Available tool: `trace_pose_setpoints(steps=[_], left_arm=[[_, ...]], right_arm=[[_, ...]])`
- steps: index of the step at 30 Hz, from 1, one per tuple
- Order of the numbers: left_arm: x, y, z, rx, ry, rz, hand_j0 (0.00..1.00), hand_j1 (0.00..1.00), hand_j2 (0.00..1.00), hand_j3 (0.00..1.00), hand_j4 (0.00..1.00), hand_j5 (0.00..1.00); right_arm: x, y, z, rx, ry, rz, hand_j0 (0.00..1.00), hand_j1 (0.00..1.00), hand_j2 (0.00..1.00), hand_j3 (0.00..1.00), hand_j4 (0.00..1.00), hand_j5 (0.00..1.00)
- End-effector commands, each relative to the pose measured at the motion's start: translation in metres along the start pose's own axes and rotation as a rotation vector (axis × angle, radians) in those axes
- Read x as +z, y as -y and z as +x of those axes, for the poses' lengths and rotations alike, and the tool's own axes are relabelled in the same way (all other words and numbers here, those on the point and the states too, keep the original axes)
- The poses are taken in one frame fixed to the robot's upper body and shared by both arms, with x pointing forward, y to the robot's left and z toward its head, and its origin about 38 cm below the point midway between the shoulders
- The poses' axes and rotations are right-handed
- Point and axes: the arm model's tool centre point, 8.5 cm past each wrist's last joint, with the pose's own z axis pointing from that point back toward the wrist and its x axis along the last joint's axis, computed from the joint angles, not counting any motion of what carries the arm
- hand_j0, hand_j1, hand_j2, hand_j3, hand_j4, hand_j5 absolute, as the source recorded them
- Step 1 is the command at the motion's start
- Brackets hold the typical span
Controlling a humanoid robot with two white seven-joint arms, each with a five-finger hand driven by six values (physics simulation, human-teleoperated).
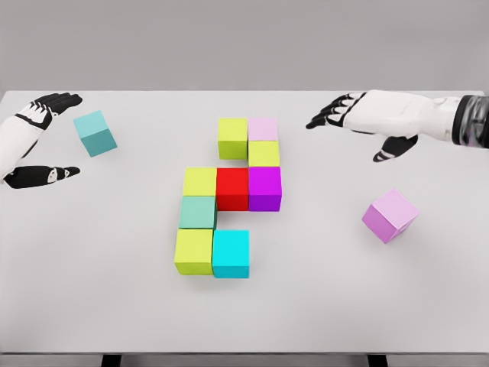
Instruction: Assemble the squares on the desktop into the number 2
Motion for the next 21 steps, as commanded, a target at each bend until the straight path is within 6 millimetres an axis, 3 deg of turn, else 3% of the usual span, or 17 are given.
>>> trace_pose_setpoints(steps=[1, 3, 5, 6, 7, 9, 10, 13, 17, 21], left_arm=[[0.0, 0.0, 0.0, 0.004, 0.0, 0.004, 1.0, 1.0, 1.0, 1.0, 1.0, 1.0], [0.0, 0.0, 0.0, 0.006, 0.0, 0.005, 1.0, 1.0, 1.0, 1.0, 1.0, 1.0], [0.0, 0.0, 0.0, 0.009, 0.0, 0.007, 1.0, 1.0, 1.0, 1.0, 1.0, 1.0], [0.0, 0.0, 0.0, 0.009, 0.0, 0.006, 1.0, 1.0, 1.0, 1.0, 1.0, 1.0], [-0.001, 0.001, 0.001, 0.011, 0.003, 0.005, 1.0, 1.0, 1.0, 1.0, 1.0, 1.0], [-0.001, 0.004, 0.0, 0.034, -0.002, 0.021, 1.0, 1.0, 1.0, 1.0, 1.0, 1.0], [-0.001, 0.006, 0.0, 0.061, -0.002, 0.03, 1.0, 1.0, 1.0, 1.0, 1.0, 1.0], [-0.001, 0.003, 0.001, 0.212, 0.007, 0.113, 1.0, 1.0, 1.0, 1.0, 1.0, 1.0], [0.003, -0.002, -0.006, 0.382, -0.005, 0.198, 1.0, 1.0, 1.0, 1.0, 1.0, 1.0], [0.005, 0.003, -0.014, 0.375, -0.028, 0.139, 1.0, 1.0, 1.0, 1.0, 1.0, 1.0]], right_arm=[[0.005, 0.002, 0.0, 0.005, -0.002, 0.001, 1.0, 1.0, 1.0, 1.0, 1.0, 1.0], [0.019, 0.002, -0.004, 0.037, -0.001, 0.001, 1.0, 1.0, 1.0, 1.0, 1.0, 1.0], [0.055, 0.008, -0.01, 0.105, 0.02, -0.13, 1.0, 1.0, 1.0, 1.0, 1.0, 1.0], [0.074, 0.017, -0.013, 0.105, 0.015, -0.254, 1.0, 1.0, 1.0, 1.0, 1.0, 1.0], [0.097, 0.017, -0.019, 0.045, 0.001, -0.264, 1.0, 1.0, 1.0, 1.0, 1.0, 1.0], [0.145, -0.013, -0.02, -0.157, 0.042, -0.137, 1.0, 1.0, 1.0, 1.0, 1.0, 1.0], [0.16, -0.027, -0.019, -0.198, 0.042, -0.011, 1.0, 1.0, 1.0, 1.0, 1.0, 1.0], [0.19, -0.058, -0.022, -0.252, -0.043, 0.137, 1.0, 1.0, 1.0, 1.0, 1.0, 1.0], [0.183, -0.075, -0.018, -0.289, -0.013, 0.202, 1.0, 1.0, 1.0, 1.0, 1.0, 1.0], [0.124, -0.071, -0.029, -0.396, -0.074, 0.139, 1.0, 1.0, 1.0, 1.0, 1.0, 1.0]])
